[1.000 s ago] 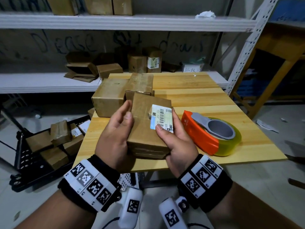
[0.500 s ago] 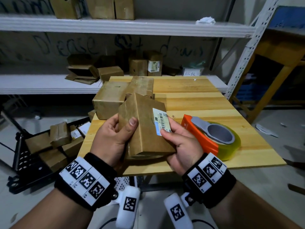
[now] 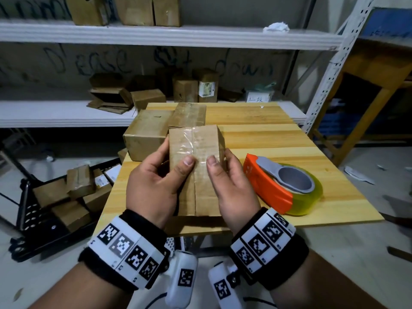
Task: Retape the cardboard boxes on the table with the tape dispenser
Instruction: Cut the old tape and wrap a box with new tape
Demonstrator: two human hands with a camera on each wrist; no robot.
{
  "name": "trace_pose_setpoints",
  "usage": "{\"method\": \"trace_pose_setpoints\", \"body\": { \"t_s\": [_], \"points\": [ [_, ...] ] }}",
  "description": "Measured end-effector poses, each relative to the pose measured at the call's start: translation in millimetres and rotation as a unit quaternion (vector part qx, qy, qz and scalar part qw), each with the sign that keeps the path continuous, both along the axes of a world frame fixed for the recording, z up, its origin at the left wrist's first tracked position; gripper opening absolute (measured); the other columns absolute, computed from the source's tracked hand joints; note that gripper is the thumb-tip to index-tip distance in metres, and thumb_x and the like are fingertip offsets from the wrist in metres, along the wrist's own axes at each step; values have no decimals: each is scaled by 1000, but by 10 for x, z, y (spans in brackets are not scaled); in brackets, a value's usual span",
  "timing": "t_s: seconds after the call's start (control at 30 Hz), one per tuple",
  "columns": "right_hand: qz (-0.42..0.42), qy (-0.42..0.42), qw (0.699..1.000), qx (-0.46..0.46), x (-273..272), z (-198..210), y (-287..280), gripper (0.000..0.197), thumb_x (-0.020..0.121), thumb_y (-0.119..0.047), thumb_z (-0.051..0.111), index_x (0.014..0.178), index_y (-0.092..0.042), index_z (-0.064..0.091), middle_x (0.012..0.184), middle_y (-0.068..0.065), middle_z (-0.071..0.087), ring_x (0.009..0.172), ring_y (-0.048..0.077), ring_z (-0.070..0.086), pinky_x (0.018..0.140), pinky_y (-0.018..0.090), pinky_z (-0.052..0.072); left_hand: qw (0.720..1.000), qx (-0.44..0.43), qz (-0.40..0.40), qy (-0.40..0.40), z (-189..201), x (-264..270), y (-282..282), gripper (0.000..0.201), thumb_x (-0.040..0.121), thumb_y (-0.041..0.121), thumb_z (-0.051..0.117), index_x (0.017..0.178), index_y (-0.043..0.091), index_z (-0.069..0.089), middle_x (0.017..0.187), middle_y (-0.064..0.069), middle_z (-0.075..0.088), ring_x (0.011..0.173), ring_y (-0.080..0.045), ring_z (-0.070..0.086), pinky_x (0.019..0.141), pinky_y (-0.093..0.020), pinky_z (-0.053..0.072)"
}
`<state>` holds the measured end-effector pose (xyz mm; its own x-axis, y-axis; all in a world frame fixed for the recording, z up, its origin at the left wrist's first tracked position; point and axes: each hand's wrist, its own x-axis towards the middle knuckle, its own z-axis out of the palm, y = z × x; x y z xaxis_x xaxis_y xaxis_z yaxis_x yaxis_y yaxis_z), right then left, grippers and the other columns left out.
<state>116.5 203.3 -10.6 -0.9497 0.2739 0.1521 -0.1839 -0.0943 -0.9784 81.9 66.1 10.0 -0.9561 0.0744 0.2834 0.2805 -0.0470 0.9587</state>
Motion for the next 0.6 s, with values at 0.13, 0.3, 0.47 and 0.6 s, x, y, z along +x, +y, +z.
{"method": "trace_pose_setpoints", "body": {
  "t_s": [0.13, 0.3, 0.47, 0.6],
  "points": [
    [-9, -10, 1000, -18, 69, -74, -25, 33, 100, -57, 55, 130, -45, 63, 119, -27, 74, 114, -5, 68, 101, 25, 54, 999, -8, 52, 8, -51, -26, 29, 37, 101, 34, 61, 137, 30, 65, 116, 12, 76, 112, -1, 69, 97, -33, 58],
    [-16, -46, 999, 6, 115, -28, 20, 43, 88, -67, 52, 125, -48, 63, 98, -43, 70, 99, -22, 64, 95, 16, 49, 999, 36, 8, -20, -65, 38, 77, 43, 105, 38, 50, 146, 30, 57, 127, 7, 73, 119, -8, 68, 103, -36, 55],
    [-42, -44, 998, -22, 95, -49, -7, 71, 72, -83, 61, 127, -39, 70, 126, -4, 75, 125, 20, 68, 113, 53, 48, 991, -11, -78, -110, -158, -22, 13, 99, 70, 99, 46, 149, 40, 49, 127, 4, 73, 116, -13, 70, 105, -40, 53],
    [-62, -67, 995, -31, 106, -112, 29, 103, 57, -98, 61, 131, -27, 71, 129, -1, 75, 125, 21, 68, 114, 51, 48, 994, -52, -66, -68, -115, -64, -22, 119, 63, 103, 37, 153, 27, 42, 129, 3, 69, 107, 1, 69, 86, -14, 56]
  ]
}}
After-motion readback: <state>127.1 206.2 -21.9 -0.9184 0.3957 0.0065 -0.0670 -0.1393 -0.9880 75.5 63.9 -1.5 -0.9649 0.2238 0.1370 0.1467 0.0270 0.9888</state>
